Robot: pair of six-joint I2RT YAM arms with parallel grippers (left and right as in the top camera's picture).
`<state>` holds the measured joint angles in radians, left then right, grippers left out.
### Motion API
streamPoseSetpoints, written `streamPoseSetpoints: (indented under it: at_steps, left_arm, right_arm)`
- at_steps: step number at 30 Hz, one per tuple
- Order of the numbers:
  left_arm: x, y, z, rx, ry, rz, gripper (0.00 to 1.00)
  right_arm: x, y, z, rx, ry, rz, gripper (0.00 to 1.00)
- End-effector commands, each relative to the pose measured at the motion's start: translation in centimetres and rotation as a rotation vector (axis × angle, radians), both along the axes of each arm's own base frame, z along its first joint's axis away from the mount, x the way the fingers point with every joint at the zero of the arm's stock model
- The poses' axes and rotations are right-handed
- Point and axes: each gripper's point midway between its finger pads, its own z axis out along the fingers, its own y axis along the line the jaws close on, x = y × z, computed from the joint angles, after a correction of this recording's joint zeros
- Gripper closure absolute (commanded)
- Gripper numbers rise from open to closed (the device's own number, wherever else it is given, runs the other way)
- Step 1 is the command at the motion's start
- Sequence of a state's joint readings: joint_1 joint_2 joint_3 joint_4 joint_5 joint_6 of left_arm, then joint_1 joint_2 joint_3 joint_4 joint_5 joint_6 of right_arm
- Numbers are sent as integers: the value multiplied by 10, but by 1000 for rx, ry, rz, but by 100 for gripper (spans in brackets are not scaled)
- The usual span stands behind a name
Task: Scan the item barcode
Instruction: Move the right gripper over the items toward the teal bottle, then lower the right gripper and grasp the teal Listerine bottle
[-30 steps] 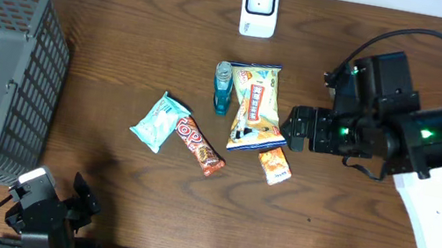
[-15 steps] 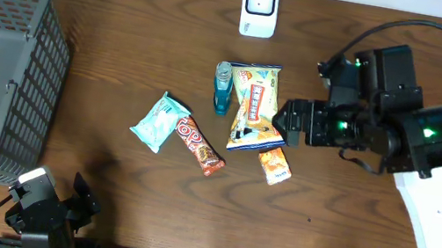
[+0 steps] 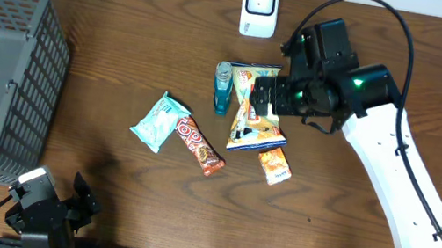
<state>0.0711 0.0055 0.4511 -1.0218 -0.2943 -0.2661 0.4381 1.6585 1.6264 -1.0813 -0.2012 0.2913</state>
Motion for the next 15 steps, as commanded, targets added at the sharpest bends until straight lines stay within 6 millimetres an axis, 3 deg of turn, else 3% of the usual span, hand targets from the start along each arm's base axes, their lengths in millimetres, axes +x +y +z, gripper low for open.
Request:
streamPoseSetpoints:
  at_steps: [1, 9, 15]
  left_arm:
    - [-1, 2, 4, 0, -15, 14, 2]
    - [-1, 2, 4, 0, -15, 14, 3]
    - [-1, 2, 4, 0, -15, 14, 3]
  right_arm:
    - [14, 10, 32, 70, -70, -70, 1]
    - [49, 46, 35, 51, -56, -38, 1]
    - [63, 65, 45, 53, -49, -28, 1]
